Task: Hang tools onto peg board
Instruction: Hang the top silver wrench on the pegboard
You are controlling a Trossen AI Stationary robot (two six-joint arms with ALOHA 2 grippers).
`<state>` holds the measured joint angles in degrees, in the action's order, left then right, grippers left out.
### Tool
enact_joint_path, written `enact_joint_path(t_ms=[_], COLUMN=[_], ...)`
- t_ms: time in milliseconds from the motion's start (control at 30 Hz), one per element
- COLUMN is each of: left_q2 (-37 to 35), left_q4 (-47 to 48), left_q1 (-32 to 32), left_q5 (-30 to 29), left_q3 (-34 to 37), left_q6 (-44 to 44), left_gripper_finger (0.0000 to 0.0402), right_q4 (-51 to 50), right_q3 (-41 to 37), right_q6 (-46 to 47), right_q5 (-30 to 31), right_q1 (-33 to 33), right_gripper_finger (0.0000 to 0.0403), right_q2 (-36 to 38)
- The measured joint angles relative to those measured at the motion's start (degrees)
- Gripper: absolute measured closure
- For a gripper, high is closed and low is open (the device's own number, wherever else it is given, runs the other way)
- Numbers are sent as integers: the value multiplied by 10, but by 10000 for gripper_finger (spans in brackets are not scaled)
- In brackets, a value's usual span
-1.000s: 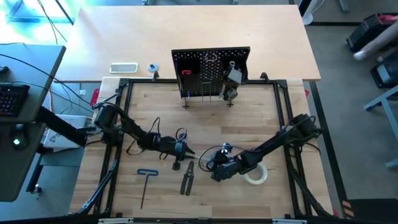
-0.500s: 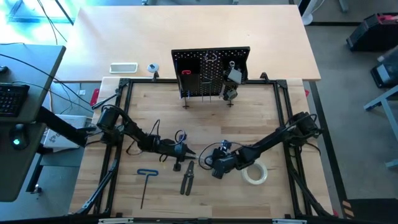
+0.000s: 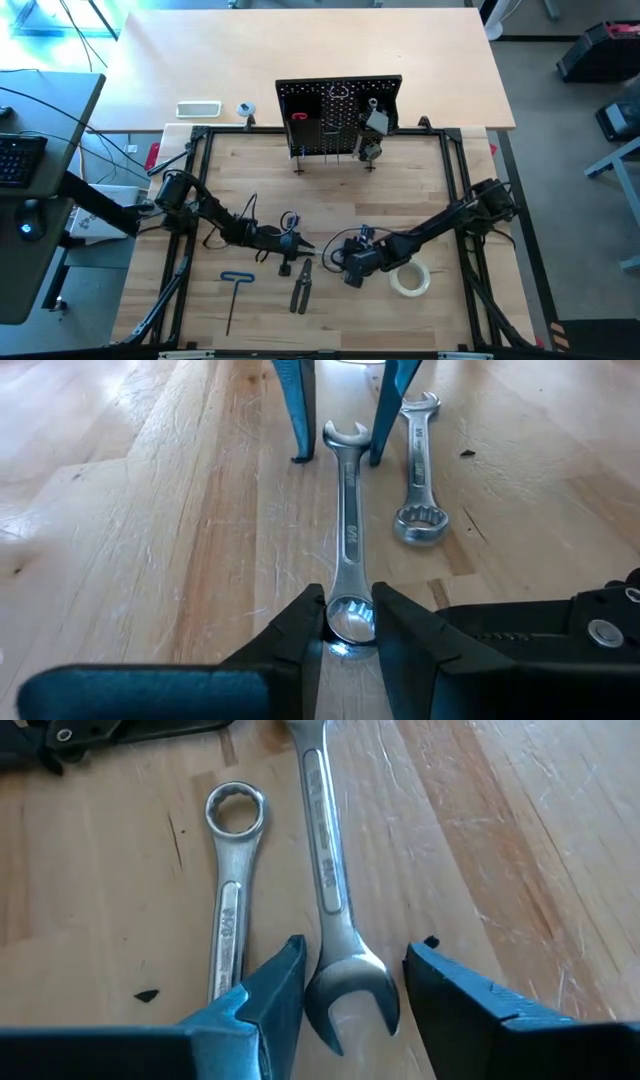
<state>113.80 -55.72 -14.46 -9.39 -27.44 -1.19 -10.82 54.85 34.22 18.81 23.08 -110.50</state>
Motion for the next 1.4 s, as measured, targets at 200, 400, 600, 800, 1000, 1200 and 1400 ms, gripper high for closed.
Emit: enact_joint_path(t_ms=[200, 400, 600, 800, 1000, 1200, 1400], left_q2=[0, 2, 1, 1, 1, 1, -3], left_q4=[-1, 7, 3, -1, -14, -14, -9], left_q1=[0, -1, -1, 0, 0, 1, 0], left_q5=[-5, -15, -19, -11, -9, -1, 1], left_q3=[0, 1, 2, 2, 2, -2, -8], left_q6=[0, 3, 2, -6, -16, -25, -30], left_gripper_finger=[331, 334, 343, 344, 344, 350, 390], right_q4=[-7, -8, -11, -6, -2, 2, 3], right_q3=[0, 0, 2, 2, 1, 0, 0], right_q6=[18, 18, 12, 3, -10, -13, -8], right_q5=[13, 10, 14, 24, 32, 35, 36], right_q1=[12, 20, 26, 27, 27, 26, 26], right_gripper_finger=[290, 349, 396, 395, 399, 401, 395], right_q2=[0, 1, 0, 0, 0, -1, 0])
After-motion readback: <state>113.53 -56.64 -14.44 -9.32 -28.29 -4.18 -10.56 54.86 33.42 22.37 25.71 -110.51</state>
